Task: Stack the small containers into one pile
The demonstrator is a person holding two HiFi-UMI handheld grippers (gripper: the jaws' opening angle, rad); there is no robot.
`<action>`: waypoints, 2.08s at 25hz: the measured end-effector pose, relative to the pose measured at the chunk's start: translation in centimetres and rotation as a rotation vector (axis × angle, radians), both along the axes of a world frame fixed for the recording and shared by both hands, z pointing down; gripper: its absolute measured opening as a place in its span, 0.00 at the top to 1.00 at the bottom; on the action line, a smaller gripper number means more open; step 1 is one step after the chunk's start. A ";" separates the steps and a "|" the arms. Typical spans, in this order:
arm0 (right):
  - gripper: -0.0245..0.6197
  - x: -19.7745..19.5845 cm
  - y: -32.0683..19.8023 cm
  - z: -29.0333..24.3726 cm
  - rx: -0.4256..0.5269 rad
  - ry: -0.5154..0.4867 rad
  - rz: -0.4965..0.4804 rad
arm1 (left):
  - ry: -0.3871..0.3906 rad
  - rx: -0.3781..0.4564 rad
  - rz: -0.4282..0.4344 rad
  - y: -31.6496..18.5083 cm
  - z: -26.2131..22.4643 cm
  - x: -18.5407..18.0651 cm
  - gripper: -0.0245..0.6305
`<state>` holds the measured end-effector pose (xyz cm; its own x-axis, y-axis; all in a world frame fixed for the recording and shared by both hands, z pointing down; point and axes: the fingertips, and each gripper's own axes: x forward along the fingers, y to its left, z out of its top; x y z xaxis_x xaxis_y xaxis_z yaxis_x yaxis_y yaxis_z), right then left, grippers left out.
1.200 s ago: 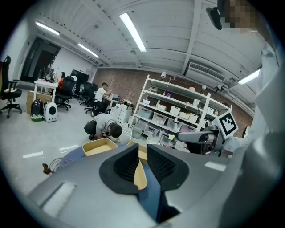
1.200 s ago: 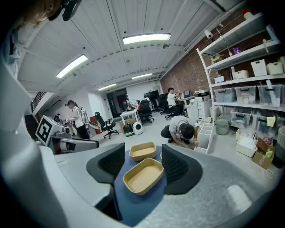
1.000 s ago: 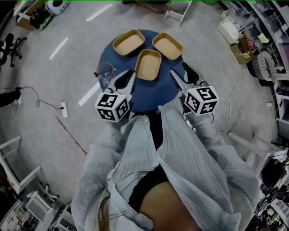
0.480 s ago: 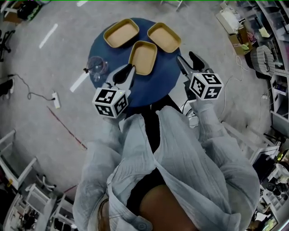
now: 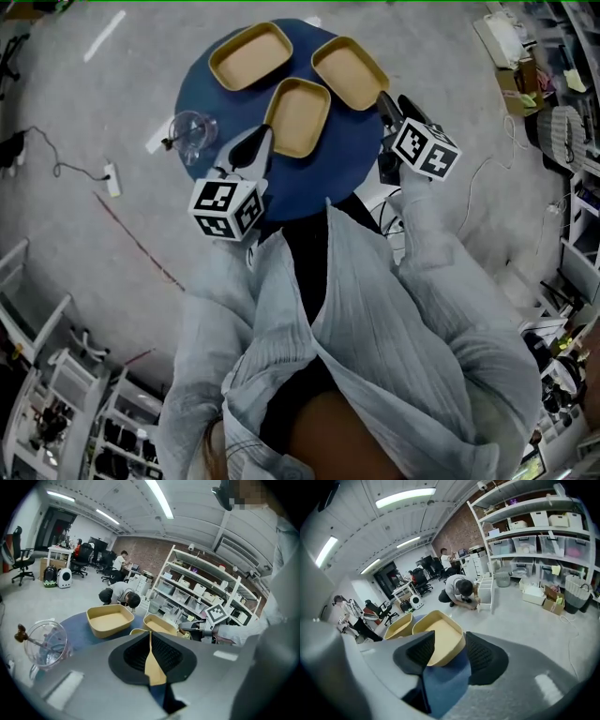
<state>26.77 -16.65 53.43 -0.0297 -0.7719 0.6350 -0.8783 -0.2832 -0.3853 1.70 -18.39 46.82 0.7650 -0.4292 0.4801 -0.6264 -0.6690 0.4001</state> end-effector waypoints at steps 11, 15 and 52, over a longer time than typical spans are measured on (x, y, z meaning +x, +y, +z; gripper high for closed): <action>0.71 2.1 -2.1 4.4 -0.091 -0.049 0.020 | -0.034 -0.054 -0.073 -0.8 1.9 0.1 0.95; 0.84 1.6 -2.8 4.4 -0.099 -0.061 0.015 | -0.028 -0.064 -0.101 -0.8 2.2 -0.3 0.95; 0.91 -4.2 -4.2 -2.8 -0.038 0.121 -0.388 | 0.040 0.042 -0.217 2.1 -2.0 -5.1 0.95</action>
